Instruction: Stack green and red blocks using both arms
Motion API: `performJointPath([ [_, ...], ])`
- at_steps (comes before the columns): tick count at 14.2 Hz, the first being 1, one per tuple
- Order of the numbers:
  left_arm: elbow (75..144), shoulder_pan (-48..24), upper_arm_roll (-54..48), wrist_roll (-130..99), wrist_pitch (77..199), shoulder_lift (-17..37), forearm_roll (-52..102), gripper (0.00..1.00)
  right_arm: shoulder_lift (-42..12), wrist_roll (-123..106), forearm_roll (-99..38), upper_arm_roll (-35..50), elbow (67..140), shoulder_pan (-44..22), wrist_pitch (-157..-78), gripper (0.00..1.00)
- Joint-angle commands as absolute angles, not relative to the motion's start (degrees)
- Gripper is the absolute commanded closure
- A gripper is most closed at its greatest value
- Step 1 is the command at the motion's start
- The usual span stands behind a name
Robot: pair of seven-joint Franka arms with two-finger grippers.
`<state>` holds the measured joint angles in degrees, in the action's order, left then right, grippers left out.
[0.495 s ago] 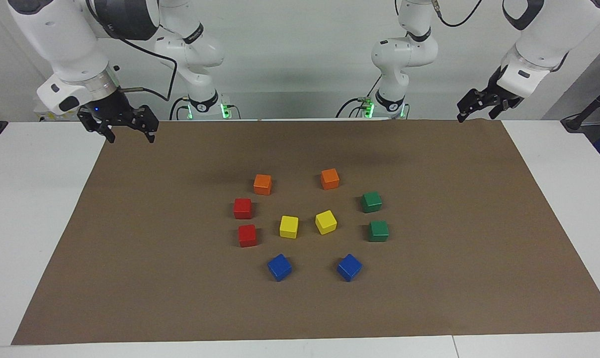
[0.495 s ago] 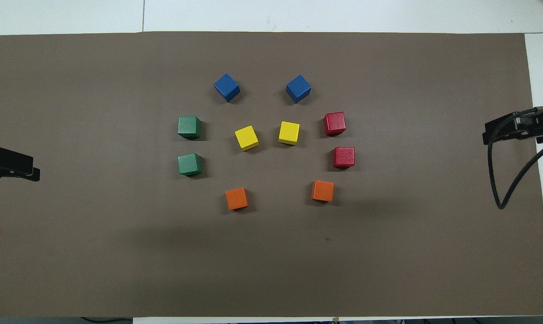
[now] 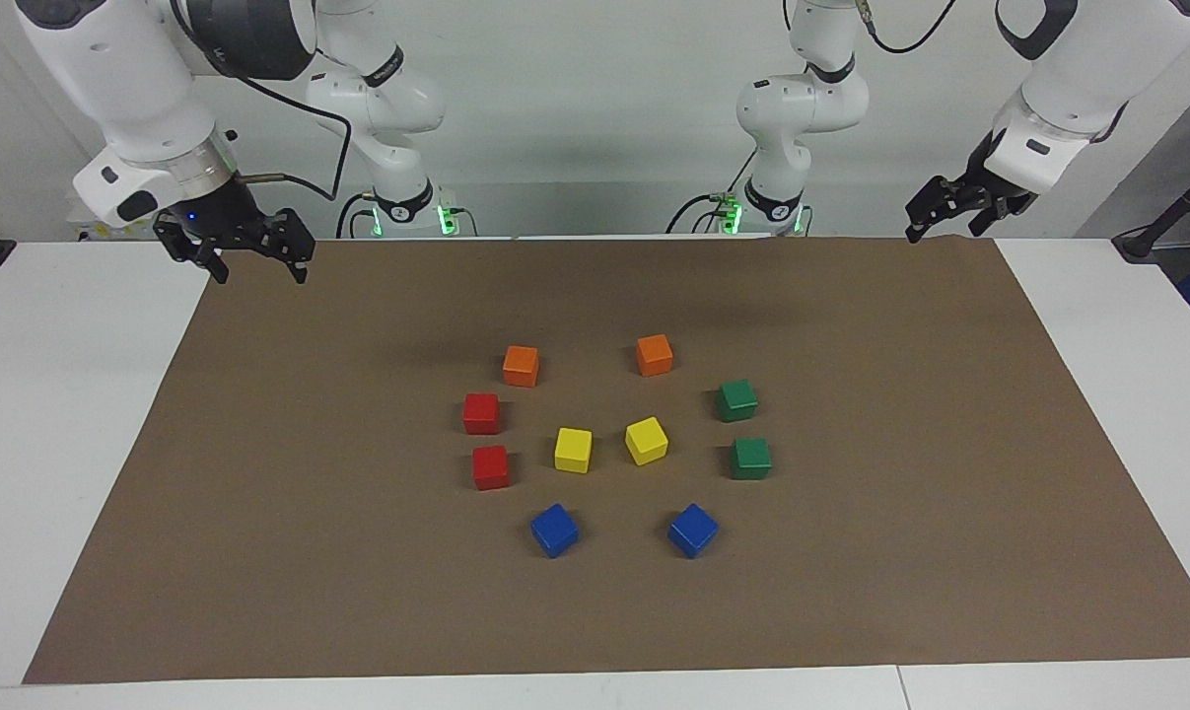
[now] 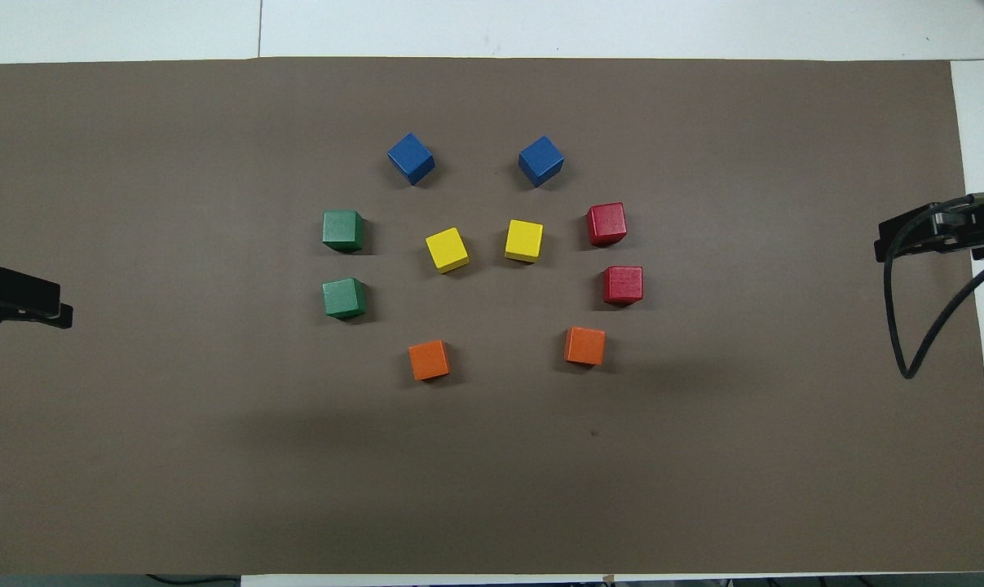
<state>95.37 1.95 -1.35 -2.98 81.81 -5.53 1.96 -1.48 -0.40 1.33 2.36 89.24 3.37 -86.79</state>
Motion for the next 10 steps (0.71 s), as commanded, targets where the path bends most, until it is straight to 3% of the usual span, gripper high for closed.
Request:
performJointPath([
  [1,95.88,1.67,-1.14,-0.71,83.49,-6.15,2.64,0.00,0.69,2.70,1.15,3.60,93.67,2.47,-88.93,0.00],
  [6,104.30,-1.47,-1.49,-3.94,92.96,-8.52,5.35,0.00,0.71,16.51,1.14,4.31,101.15,-8.25,-98.86,0.00],
  [10,106.96,-9.57,-1.49,-11.77,100.98,-3.09,5.71,0.00,-0.52,18.80,1.05,4.31,109.58,-11.42,-109.93,0.00],
])
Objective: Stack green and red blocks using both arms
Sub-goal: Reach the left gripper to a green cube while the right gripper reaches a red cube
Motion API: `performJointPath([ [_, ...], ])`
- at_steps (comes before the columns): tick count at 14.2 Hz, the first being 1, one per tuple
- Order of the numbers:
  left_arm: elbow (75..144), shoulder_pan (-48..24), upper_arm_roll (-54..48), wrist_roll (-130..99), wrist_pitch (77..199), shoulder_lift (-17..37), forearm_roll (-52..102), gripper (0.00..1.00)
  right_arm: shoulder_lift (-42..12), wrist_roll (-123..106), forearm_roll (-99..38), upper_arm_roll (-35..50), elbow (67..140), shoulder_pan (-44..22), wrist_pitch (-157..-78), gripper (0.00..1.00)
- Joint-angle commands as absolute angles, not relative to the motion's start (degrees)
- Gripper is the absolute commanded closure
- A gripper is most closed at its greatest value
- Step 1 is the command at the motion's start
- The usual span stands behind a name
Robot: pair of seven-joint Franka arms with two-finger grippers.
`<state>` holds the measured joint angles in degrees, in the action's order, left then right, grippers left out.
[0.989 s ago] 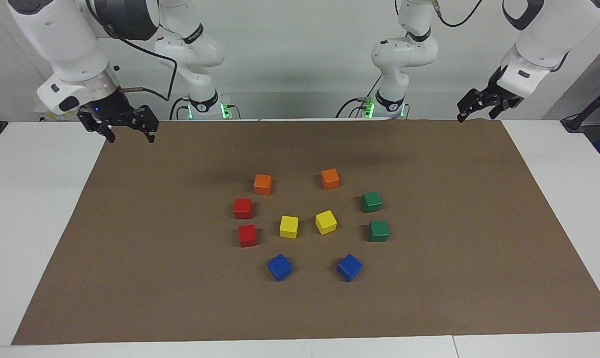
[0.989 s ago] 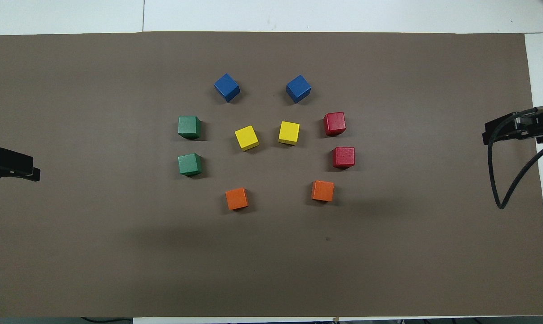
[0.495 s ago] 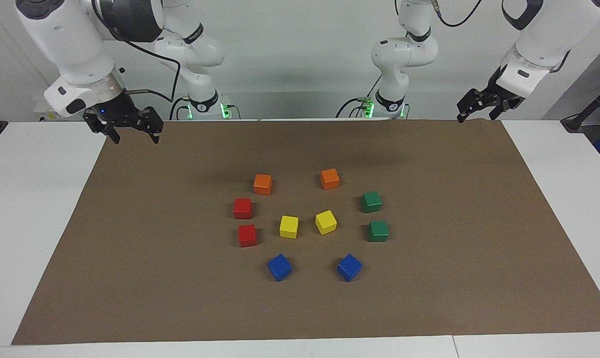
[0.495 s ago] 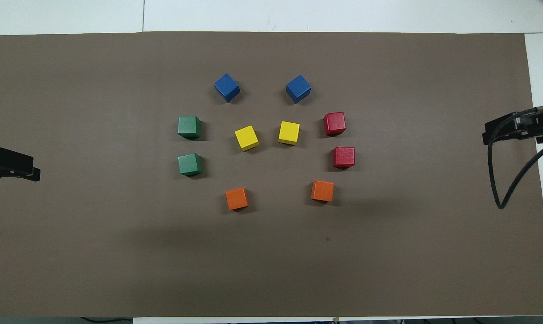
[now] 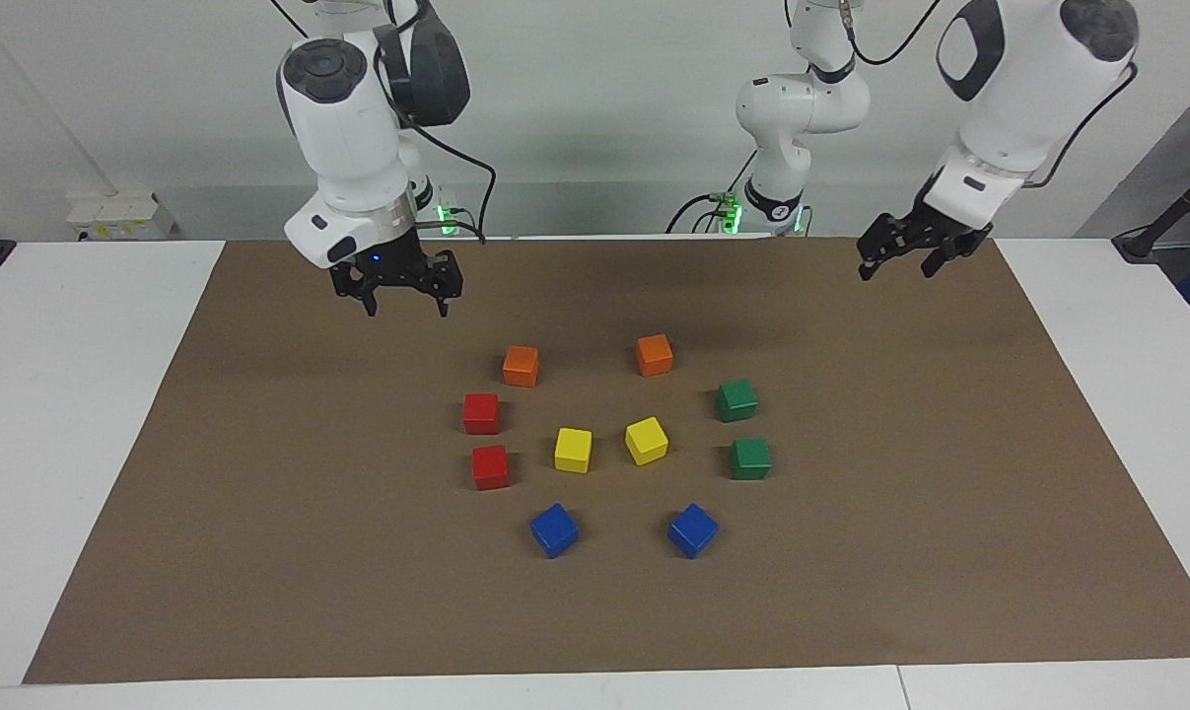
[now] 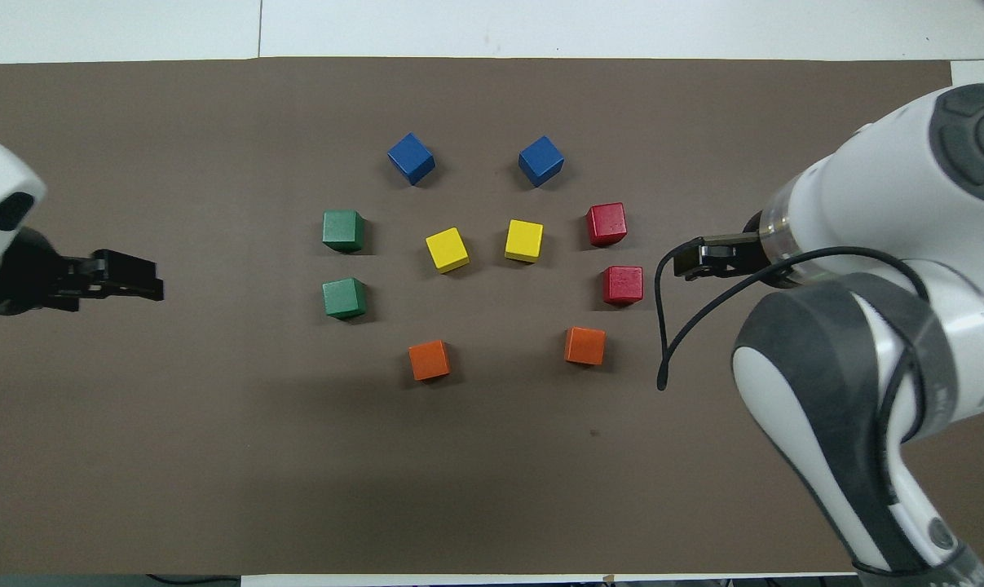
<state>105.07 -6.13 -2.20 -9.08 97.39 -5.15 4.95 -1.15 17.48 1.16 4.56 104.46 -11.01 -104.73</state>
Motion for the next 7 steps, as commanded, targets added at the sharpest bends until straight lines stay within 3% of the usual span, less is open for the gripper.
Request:
performJointPath([
  [1,106.96,-10.97,-1.49,-12.73,102.38,-0.55,5.80,0.00,-1.22,19.33,1.05,4.31,110.99,-11.86,-112.30,0.00],
  [7,110.37,-17.74,-1.41,-20.91,116.69,9.40,5.80,0.00,-5.79,22.41,0.88,4.31,116.53,-13.89,-124.43,0.00],
])
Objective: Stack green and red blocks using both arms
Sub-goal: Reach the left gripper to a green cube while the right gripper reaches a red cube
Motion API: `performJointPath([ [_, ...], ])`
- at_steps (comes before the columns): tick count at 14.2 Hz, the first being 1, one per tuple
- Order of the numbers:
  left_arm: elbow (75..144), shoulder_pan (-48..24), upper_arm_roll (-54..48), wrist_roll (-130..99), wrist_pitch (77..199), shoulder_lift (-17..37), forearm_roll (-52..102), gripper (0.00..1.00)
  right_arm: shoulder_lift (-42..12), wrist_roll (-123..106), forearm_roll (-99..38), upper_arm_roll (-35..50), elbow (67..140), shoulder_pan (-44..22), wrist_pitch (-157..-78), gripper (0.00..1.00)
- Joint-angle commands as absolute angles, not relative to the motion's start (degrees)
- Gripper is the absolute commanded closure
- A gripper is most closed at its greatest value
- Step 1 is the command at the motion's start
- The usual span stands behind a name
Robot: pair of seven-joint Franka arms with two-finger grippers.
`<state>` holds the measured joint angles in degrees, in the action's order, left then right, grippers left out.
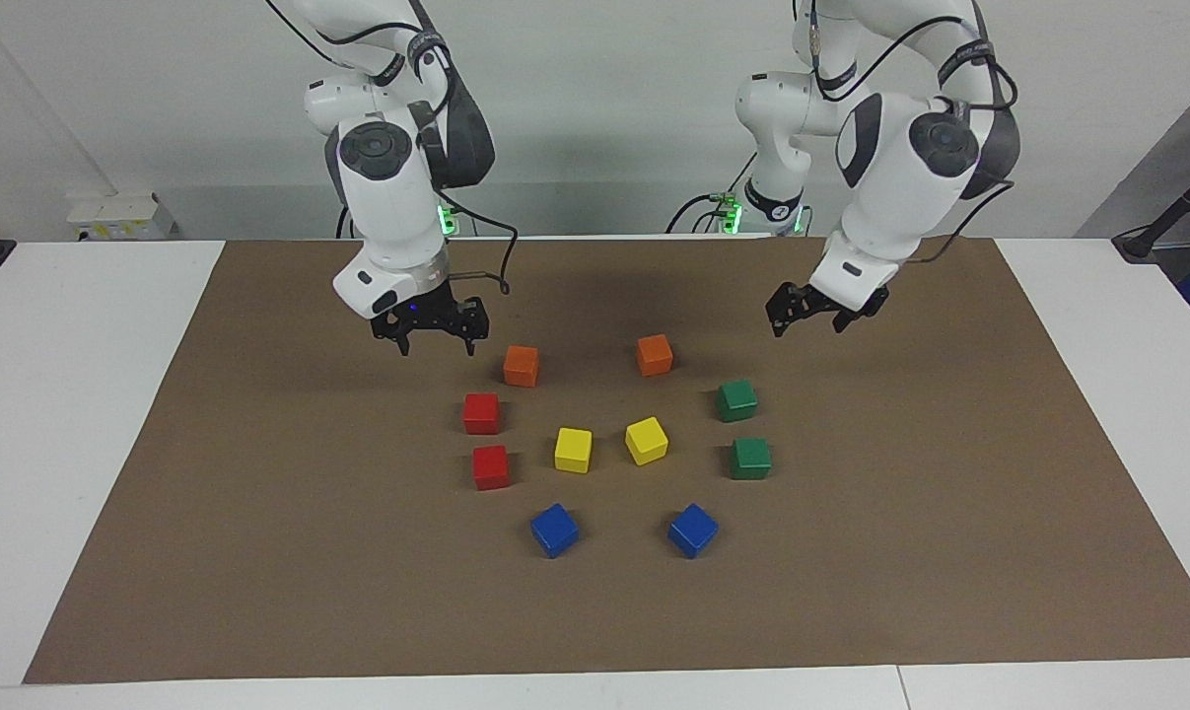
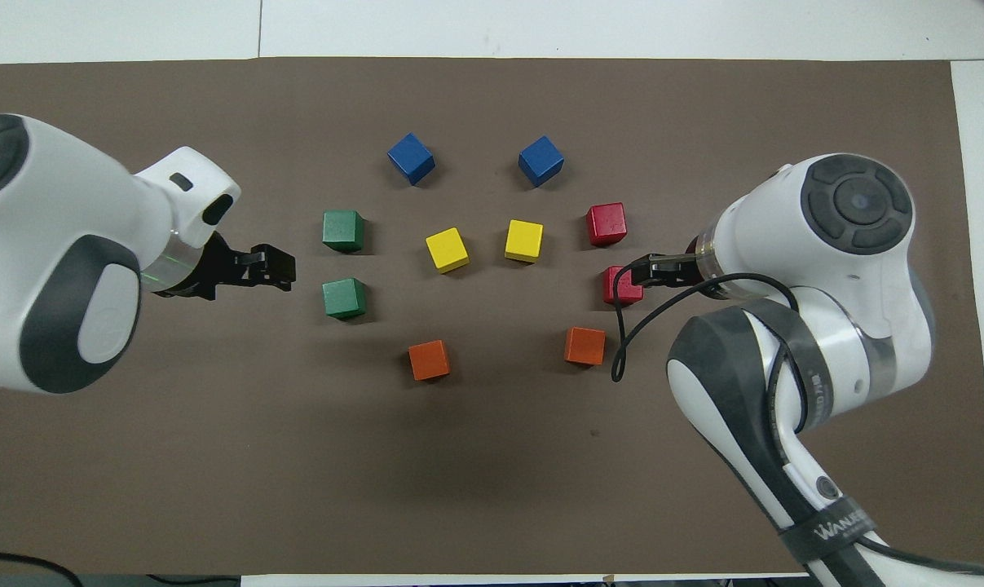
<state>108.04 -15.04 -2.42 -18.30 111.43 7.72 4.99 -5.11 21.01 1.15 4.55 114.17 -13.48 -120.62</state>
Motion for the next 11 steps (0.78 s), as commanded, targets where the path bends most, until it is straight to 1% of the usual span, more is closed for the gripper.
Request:
performJointPath([
  [1,112.57,-17.84,-1.49,-20.92,119.33,9.49,5.80,0.00,-6.41,22.50,0.79,4.31,117.24,-13.97,-126.19,0.00],
  [3,115.74,-18.37,-1.49,-20.92,124.08,9.75,5.80,0.00,-7.73,23.72,0.79,4.39,118.30,-14.15,-128.84,0.00],
  [7,115.93,-20.21,-1.32,-23.11,127.26,13.71,5.71,0.00,-10.45,24.08,0.70,4.39,118.48,-14.06,-132.18,0.00],
  [11,117.42,-20.48,-1.32,-23.12,129.10,13.80,5.62,0.00,-13.18,26.28,0.70,4.39,118.65,-14.15,-135.08,0.00],
])
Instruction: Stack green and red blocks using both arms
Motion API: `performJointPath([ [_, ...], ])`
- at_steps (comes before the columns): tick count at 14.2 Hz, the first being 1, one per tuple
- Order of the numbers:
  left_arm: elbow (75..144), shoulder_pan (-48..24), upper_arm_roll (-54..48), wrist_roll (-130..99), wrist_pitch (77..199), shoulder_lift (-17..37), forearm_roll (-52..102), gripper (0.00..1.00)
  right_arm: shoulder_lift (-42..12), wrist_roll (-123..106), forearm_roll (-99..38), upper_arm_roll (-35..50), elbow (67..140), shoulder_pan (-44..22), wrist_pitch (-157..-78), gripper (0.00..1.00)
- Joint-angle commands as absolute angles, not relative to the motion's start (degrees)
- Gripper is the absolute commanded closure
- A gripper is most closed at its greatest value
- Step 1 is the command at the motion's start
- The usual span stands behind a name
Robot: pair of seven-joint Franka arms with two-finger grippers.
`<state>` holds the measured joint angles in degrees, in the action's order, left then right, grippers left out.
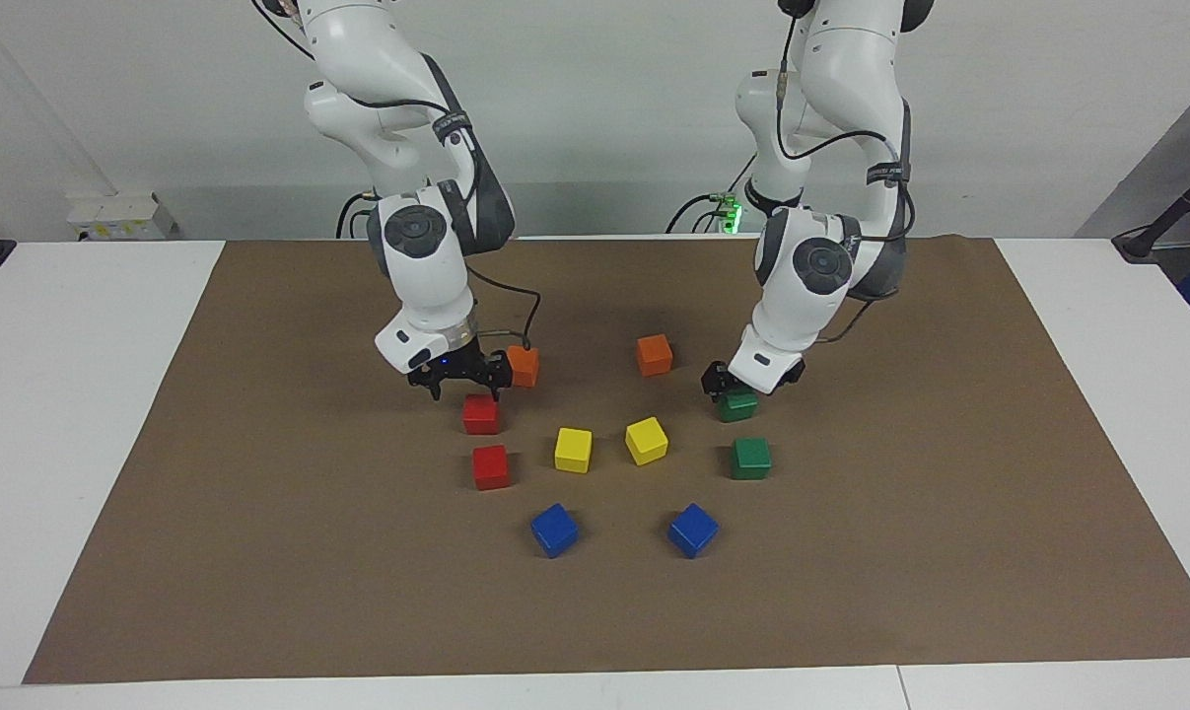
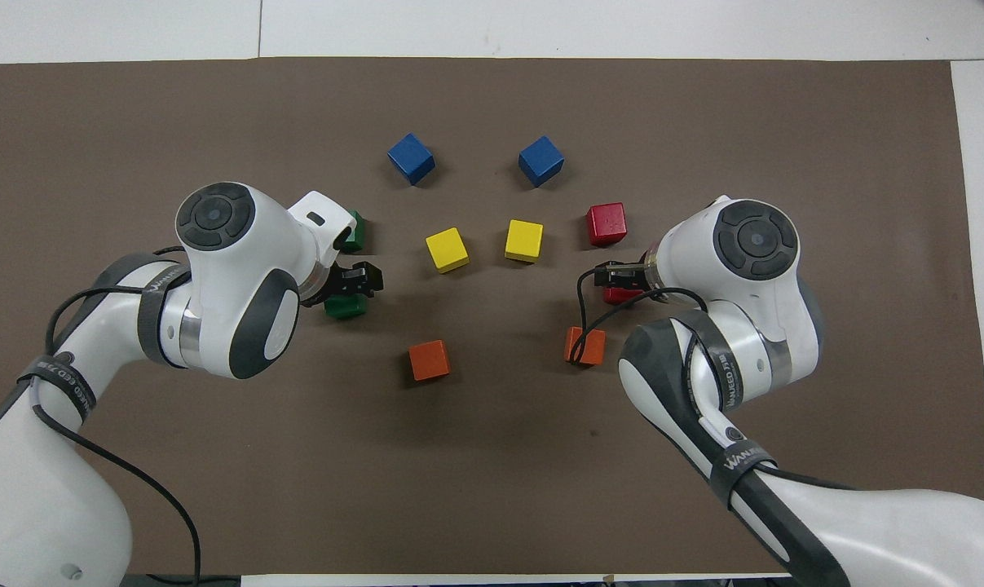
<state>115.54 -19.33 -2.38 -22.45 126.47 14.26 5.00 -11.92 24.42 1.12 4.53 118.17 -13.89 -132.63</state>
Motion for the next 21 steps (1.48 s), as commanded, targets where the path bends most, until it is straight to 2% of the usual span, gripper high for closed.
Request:
performJointPath([
  [1,118.55,-20.48,-1.32,-23.12,130.33,13.80,5.62,0.00,-13.88,26.54,0.70,4.39,118.65,-14.41,-135.35,0.00],
  [4,120.50,-20.74,-1.32,-23.20,133.15,13.71,5.62,0.00,-15.64,27.77,0.62,4.39,118.65,-14.94,-137.45,0.01],
  [5,120.50,-20.74,-1.32,-23.20,133.24,13.71,5.62,0.00,-15.91,27.77,0.62,4.39,118.65,-15.03,-137.63,0.10],
  [6,120.50,-20.74,-1.32,-23.20,133.33,13.71,5.62,0.00,-16.00,27.34,0.62,4.39,118.74,-14.94,-137.46,0.36],
  [7,120.50,-20.74,-1.32,-23.20,133.50,13.80,5.62,0.00,-15.82,26.20,0.70,4.39,118.74,-14.94,-136.68,0.95],
  [8,120.76,-20.74,-1.32,-23.20,134.11,13.80,5.62,0.00,-15.56,22.62,0.70,4.39,118.31,-14.85,-135.02,1.00],
  [10,121.20,-20.83,-1.32,-23.20,134.91,13.80,5.62,0.05,-15.47,16.64,0.70,3.96,113.33,-11.10,-128.54,1.00],
  [11,121.55,-20.83,-1.32,-23.12,135.17,13.80,5.62,0.13,-15.90,12.09,0.70,4.04,109.72,-8.20,-124.32,1.00],
  [12,122.07,-21.18,-1.32,-23.12,135.52,13.71,5.54,0.29,-16.60,5.78,0.70,4.04,106.38,-4.78,-121.75,1.00],
  [13,122.60,-21.96,-1.23,-23.12,135.61,13.62,5.36,0.55,-17.48,0.41,0.79,4.04,105.39,-1.00,-121.99,1.00],
  [14,122.52,-22.06,-1.14,-23.03,135.09,13.54,5.10,0.94,-17.66,-3.82,0.70,4.04,105.64,1.56,-123.21,1.00],
  [15,122.52,-22.06,-1.14,-22.85,134.74,13.54,5.10,1.00,-18.10,-6.91,0.70,3.96,105.91,3.67,-123.74,1.00],
  [19,120.94,-21.01,-0.71,-22.33,130.80,11.96,5.01,1.00,-20.21,-8.44,1.49,3.96,106.08,6.77,-125.85,1.00],
  [21,119.62,-16.64,-0.70,-19.27,123.35,7.58,5.01,1.00,-20.83,-8.53,1.41,3.96,106.26,6.77,-126.38,1.00],
])
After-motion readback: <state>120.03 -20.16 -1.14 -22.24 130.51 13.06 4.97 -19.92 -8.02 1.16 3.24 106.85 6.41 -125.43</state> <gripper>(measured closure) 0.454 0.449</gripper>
